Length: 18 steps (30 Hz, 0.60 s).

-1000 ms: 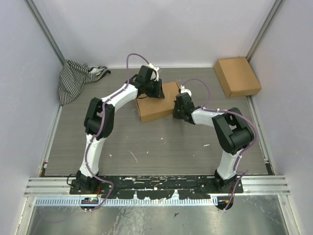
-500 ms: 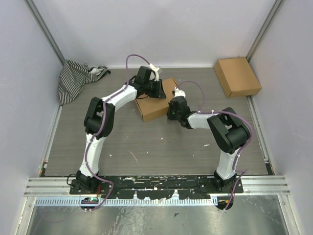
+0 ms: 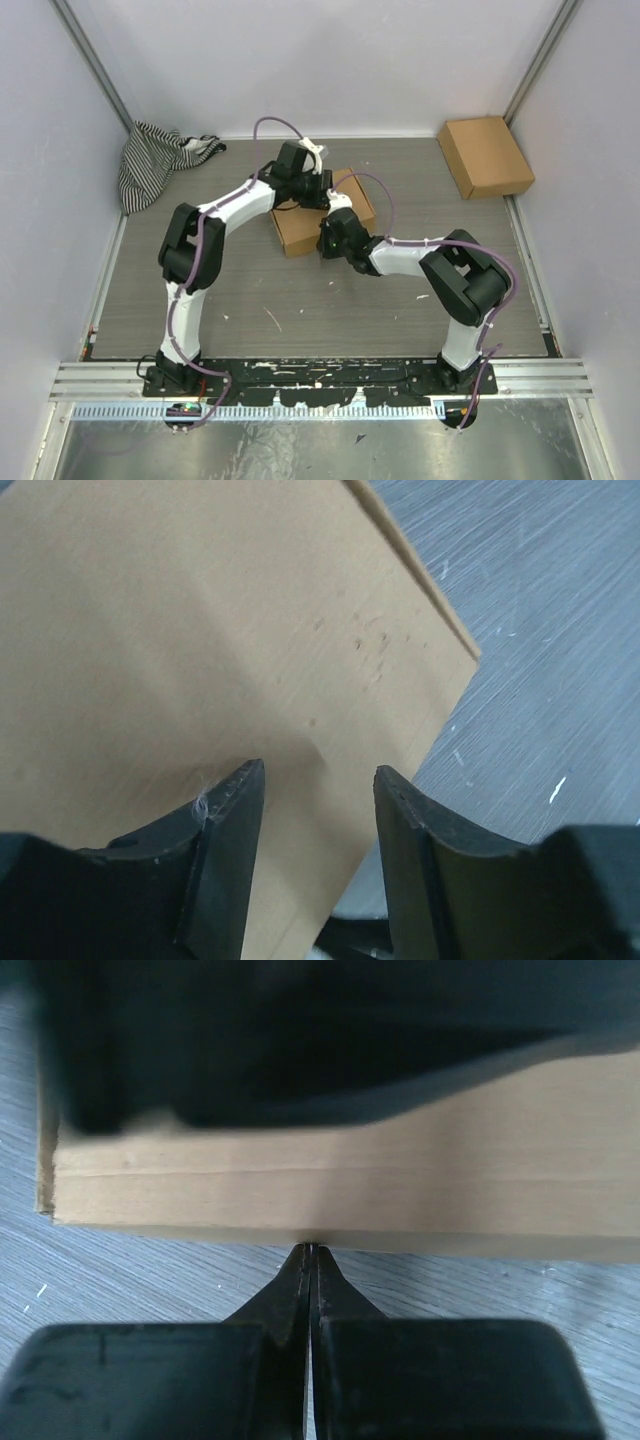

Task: Fold the paper box

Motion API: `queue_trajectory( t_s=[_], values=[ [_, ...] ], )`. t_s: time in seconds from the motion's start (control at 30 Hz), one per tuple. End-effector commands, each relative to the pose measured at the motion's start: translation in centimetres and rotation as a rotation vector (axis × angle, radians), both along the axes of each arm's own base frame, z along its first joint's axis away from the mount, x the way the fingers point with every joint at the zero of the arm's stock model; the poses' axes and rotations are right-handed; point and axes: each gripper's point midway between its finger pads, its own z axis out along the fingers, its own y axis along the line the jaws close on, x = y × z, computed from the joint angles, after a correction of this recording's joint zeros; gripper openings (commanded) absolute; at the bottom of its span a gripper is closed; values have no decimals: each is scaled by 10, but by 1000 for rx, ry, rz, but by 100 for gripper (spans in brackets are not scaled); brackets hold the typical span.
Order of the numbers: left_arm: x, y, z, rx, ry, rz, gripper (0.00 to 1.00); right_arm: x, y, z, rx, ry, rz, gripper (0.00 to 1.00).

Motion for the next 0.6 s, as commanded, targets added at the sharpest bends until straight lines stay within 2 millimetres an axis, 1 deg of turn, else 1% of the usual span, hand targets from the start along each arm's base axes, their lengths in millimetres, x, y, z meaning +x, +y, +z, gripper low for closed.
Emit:
queue_trajectory(
  t_s=[0.0, 0.07, 0.1, 0.13, 0.17, 0.2, 0.23, 0.27, 0.33, 0.37, 0.43, 0.5, 0.57],
  values=[
    [-8, 57, 6, 111, 36, 158, 57, 21, -7, 55, 55, -134, -65, 2],
    [-6, 75, 29, 93, 1, 221, 60, 16, -14, 66, 48, -152, -68, 2],
    [-9, 84, 35, 100, -2, 246, 61, 13, -18, 71, 46, -161, -73, 2],
    [-13, 94, 48, 104, -21, 272, 62, 10, -24, 75, 39, -167, -85, 2],
    [-19, 102, 54, 114, -27, 292, 63, 7, -31, 79, 34, -175, -102, 3],
    [-27, 110, 57, 127, -30, 311, 63, 6, -42, 85, 19, -186, -137, 4],
    [-35, 120, 58, 146, -31, 340, 64, 4, -53, 89, 3, -193, -174, 10],
    [-45, 127, 58, 152, -23, 359, 65, 2, -65, 94, -10, -194, -210, 20],
    [-63, 142, 49, 182, 11, 409, 66, -3, -94, 95, -63, -169, -296, 47],
    [-71, 147, 42, 194, 34, 423, 66, -4, -108, 95, -80, -146, -340, 53],
    [-81, 156, 26, 217, 72, 460, 66, -2, -131, 90, -87, -77, -392, 56],
    [-84, 157, 11, 236, 109, 473, 66, 2, -151, 85, -60, -5, -426, 56],
    [-86, 158, -3, 264, 158, 478, 66, 3, -168, 86, -35, 11, -457, 56]
  ],
)
